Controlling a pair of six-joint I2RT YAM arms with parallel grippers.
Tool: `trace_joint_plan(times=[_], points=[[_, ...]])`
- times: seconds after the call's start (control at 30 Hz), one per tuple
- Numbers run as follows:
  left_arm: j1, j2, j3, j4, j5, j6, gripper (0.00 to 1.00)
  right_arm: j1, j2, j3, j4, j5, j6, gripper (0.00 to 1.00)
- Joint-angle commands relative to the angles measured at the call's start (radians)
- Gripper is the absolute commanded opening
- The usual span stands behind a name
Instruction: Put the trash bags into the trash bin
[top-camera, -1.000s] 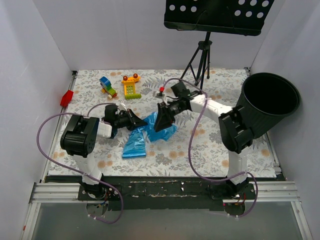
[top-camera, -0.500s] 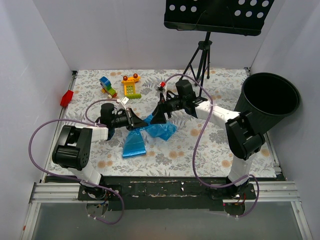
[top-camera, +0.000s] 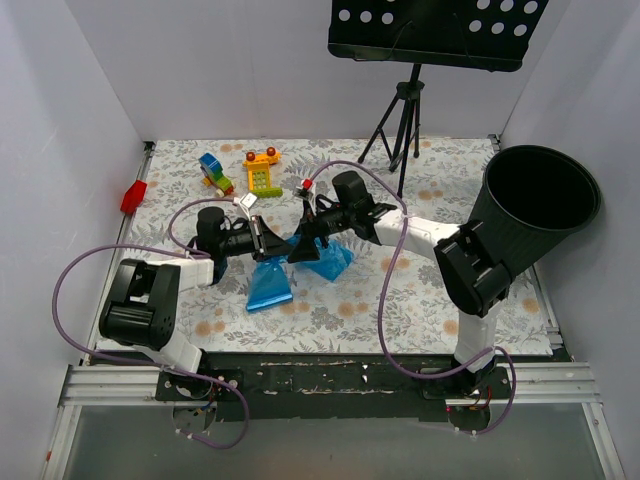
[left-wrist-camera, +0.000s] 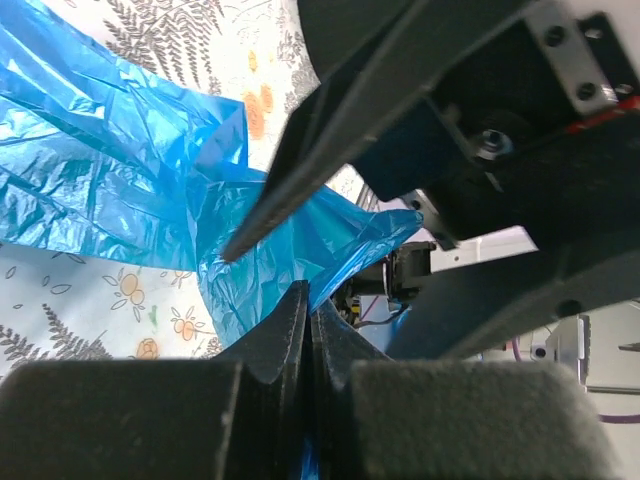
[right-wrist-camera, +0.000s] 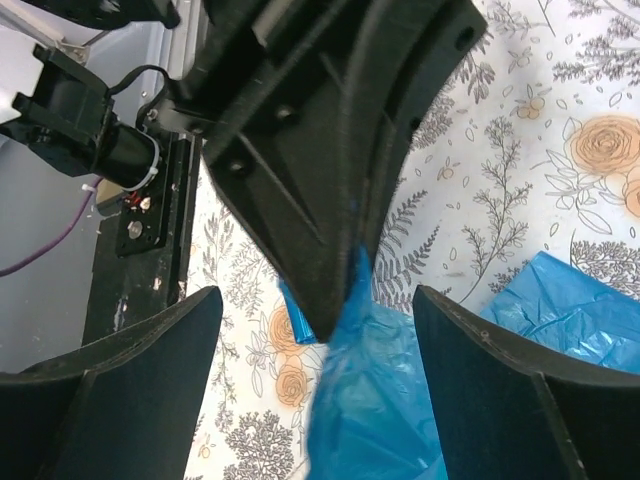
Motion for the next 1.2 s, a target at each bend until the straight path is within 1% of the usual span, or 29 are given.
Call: trace_joint_plan(times=[0.0,0.1,0.13,0.17,0.23,0.3,0.33,0.37,0.4,0.43,0.47,0.5,0.53,0.57,0.63,0.77,0.8,0.83,0.87,0.9,0.93,0.97,1.03,1.07,1.13,1.17], points=[[0.006,-0.051,-0.01,0.064,0.065,-0.042,0.0,-0.006,0.024,-0.012,0.06,-0.016,-0.024,0.84],[0.009,-0.059,-0.025,0.082,0.081,-0.051,0.0,-0.008,0.029,-0.018,0.085,-0.074,-0.012,0.67],[0.009,-0.062,-0.029,0.079,0.079,-0.048,0.01,-0.01,0.032,-0.018,0.089,-0.094,-0.01,0.59],[0.009,-0.065,-0.03,0.07,0.081,-0.042,0.02,-0.011,0.032,-0.021,0.091,-0.111,-0.009,0.53],[0.013,-0.066,-0.035,0.062,0.084,-0.032,0.03,-0.016,0.024,-0.027,0.083,-0.12,-0.015,0.47],[0.02,-0.069,-0.038,0.049,0.085,-0.016,0.06,-0.022,0.02,-0.032,0.072,-0.125,-0.019,0.45],[0.023,-0.068,-0.039,0.043,0.087,-0.004,0.09,-0.028,0.015,-0.033,0.068,-0.127,-0.023,0.42],[0.027,-0.068,-0.041,0.039,0.088,-0.002,0.13,-0.031,0.014,-0.035,0.066,-0.136,-0.023,0.35],[0.032,-0.065,-0.041,0.041,0.093,0.001,0.15,-0.036,0.017,-0.032,0.057,-0.14,-0.029,0.26],[0.033,-0.06,-0.039,0.045,0.099,-0.002,0.15,-0.039,0.015,-0.029,0.046,-0.145,-0.035,0.21],[0.036,-0.059,-0.039,0.044,0.099,-0.001,0.16,-0.042,0.018,-0.029,0.042,-0.151,-0.038,0.14],[0.038,-0.057,-0.038,0.044,0.098,0.002,0.17,-0.045,0.021,-0.027,0.034,-0.16,-0.042,0.05],[0.038,-0.053,-0.036,0.042,0.099,0.01,0.13,-0.049,0.024,-0.021,0.02,-0.163,-0.043,0.01],[0.038,-0.048,-0.027,0.027,0.104,0.03,0.07,-0.049,0.026,-0.02,0.008,-0.173,-0.043,0.01],[0.038,-0.039,-0.019,0.007,0.096,0.057,0.02,-0.049,0.026,-0.009,-0.012,-0.185,-0.081,0.01],[0.038,-0.023,-0.003,-0.004,0.09,0.076,0.0,-0.053,0.032,0.01,-0.038,-0.212,-0.087,0.01],[0.038,-0.023,-0.001,-0.002,0.087,0.074,0.01,-0.053,0.035,0.014,-0.044,-0.222,-0.085,0.01],[0.038,-0.02,0.001,0.006,0.085,0.071,0.06,-0.053,0.038,0.016,-0.047,-0.22,-0.082,0.01],[0.038,-0.017,0.002,0.015,0.084,0.07,0.15,-0.053,0.041,0.016,-0.047,-0.219,-0.076,0.01],[0.038,-0.016,0.008,0.015,0.081,0.071,0.28,-0.053,0.043,0.016,-0.043,-0.216,-0.067,0.01],[0.036,-0.013,0.016,0.015,0.073,0.074,0.36,-0.053,0.046,0.016,-0.04,-0.213,-0.059,0.01],[0.036,-0.01,0.022,0.015,0.069,0.077,0.38,-0.053,0.049,0.017,-0.038,-0.213,-0.053,0.01],[0.036,0.006,0.034,0.024,0.076,0.073,0.39,-0.053,0.052,0.019,-0.035,-0.205,-0.053,0.01],[0.036,0.012,0.037,0.033,0.082,0.07,0.38,-0.053,0.053,0.02,-0.034,-0.199,-0.024,0.01],[0.035,0.023,0.045,0.047,0.096,0.068,0.35,-0.053,0.06,0.023,-0.027,-0.193,-0.004,0.01],[0.035,0.026,0.048,0.053,0.108,0.068,0.31,-0.053,0.063,0.025,-0.027,-0.186,0.0,0.01]])
